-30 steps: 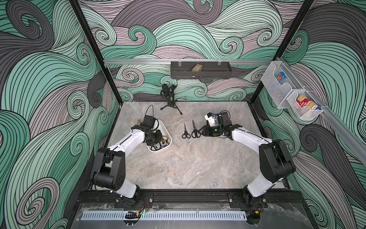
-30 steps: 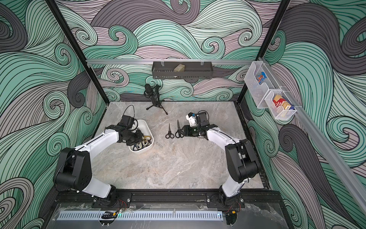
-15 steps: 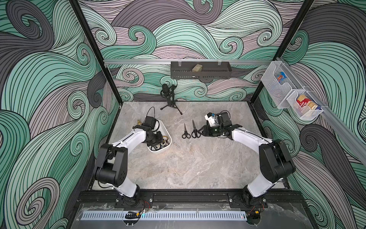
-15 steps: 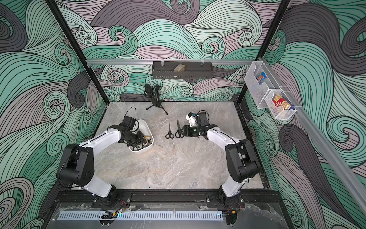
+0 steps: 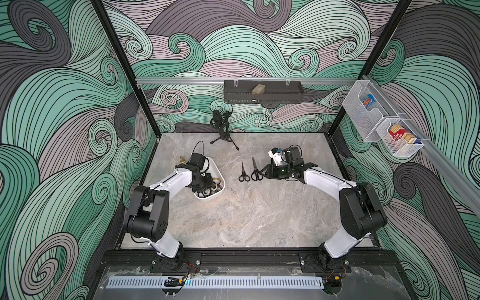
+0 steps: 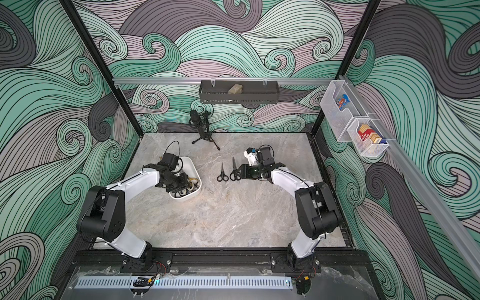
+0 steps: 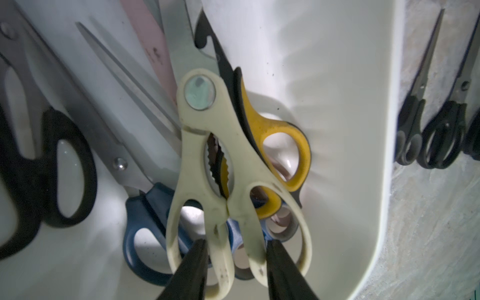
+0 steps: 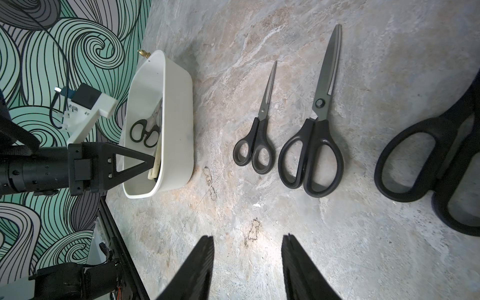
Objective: Take the scissors out of the storage box
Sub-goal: Pick up the scissors from the storage box.
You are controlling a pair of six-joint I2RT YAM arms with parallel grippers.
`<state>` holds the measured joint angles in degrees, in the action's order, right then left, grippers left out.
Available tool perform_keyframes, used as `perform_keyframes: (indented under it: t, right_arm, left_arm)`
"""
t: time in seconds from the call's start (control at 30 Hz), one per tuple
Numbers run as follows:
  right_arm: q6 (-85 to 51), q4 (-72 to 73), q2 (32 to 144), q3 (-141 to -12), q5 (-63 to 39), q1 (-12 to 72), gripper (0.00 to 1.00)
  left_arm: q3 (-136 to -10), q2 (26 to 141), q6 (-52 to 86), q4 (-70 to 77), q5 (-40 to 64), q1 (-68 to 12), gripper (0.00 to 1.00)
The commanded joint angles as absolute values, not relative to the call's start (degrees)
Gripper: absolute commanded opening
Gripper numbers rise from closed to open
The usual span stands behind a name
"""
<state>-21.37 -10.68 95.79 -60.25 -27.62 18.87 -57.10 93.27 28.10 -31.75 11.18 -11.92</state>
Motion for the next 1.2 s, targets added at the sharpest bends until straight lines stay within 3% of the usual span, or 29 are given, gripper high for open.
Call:
perform_keyframes:
  t: [0.0,0.3,0.57,1.17]
  right_arm:
    - [-20.65,-11.42,96.63,-61.06,-28.31,18.54,0.47]
    - [-20.7,-11.46,96.9,-61.12,-27.61,18.54,0.46]
    - [-21.07,-11.41,97.04,-61.26,-27.33,18.54,0.46]
    - [-21.68,-11.42,96.6,-61.86,-27.24,18.52,0.46]
  left_arm:
    - [-56.18,95.1,26.82,-30.84,11.11,-11.58,0.41]
    - [-55.99,96.67,27.1,-29.05,12.39,-11.55,0.39]
    - [-56.75,95.62,26.46,-30.72,11.49,-11.6,0.16]
    - [-65.07,88.96,25.33,-40.48,10.16,-11.49,0.13]
